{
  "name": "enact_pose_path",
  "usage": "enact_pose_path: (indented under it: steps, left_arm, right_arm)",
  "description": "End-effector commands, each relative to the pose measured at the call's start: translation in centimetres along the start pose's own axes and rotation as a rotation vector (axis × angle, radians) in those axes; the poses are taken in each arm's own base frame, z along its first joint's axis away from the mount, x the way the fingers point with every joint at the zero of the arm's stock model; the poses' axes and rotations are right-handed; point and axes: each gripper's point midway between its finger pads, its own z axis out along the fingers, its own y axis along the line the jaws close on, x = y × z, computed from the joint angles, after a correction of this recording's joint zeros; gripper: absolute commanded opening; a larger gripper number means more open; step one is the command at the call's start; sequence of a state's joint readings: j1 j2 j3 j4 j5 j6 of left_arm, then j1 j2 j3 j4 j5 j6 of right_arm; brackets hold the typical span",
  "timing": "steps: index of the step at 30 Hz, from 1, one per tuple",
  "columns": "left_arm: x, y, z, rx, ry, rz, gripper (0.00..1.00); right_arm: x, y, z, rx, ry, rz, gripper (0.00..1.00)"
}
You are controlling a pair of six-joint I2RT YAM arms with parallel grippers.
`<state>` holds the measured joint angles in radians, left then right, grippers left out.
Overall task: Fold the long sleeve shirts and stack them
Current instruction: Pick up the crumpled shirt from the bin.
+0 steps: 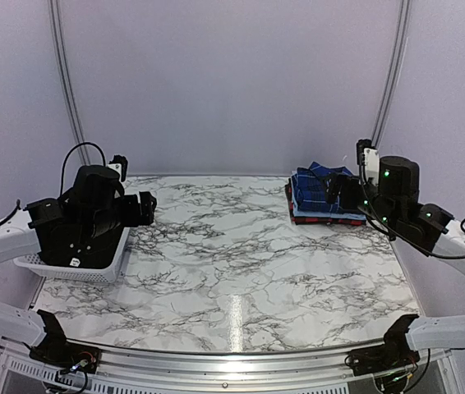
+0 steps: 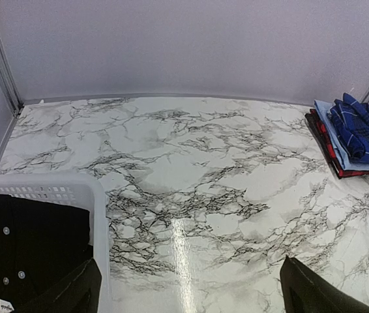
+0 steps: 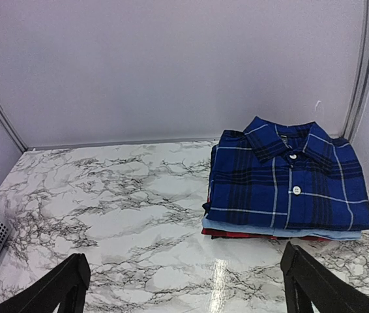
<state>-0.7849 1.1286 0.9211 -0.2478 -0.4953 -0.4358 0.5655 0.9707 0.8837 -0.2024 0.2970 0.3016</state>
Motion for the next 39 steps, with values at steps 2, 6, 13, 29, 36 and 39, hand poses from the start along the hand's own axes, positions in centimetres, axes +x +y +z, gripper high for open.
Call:
enact_pose_path:
  steps: [2,6,13,29,36,39]
  left_arm:
    - [-1.3,-0.4,-0.9,0.023,-0.018,0.011,0.99]
    - [-1.2,0.1,-1.0,0.002,-0.017,0.007,0.99]
    - [-1.3,1.4,-1.6,-0.053,-0.031,-0.004,0.99]
    - [1.8,13.6,-4.3,-0.476,0.062,-0.268,0.99]
    - [5.8,18.9,-0.3,-0.658,0.267,-0.307,0.99]
    - [8.3,21.0,1.5,-0.705,0.351,-0.346,0.99]
  right_arm:
    - [-0.6,0.3,-0.4,-0.016,-0.023,-0.008,0.99]
    - [-0.6,0.2,-0.6,-0.013,-0.024,-0.011,0.99]
    - [0.2,-0.3,-0.2,0.019,0.016,-0.019,0.98]
    - [0.3,1.8,0.2,-0.096,0.000,-0.068,0.98]
    - [0.6,2.4,0.4,-0.134,0.001,-0.078,0.99]
    - [0.7,2.5,0.1,-0.152,-0.012,-0.075,0.99]
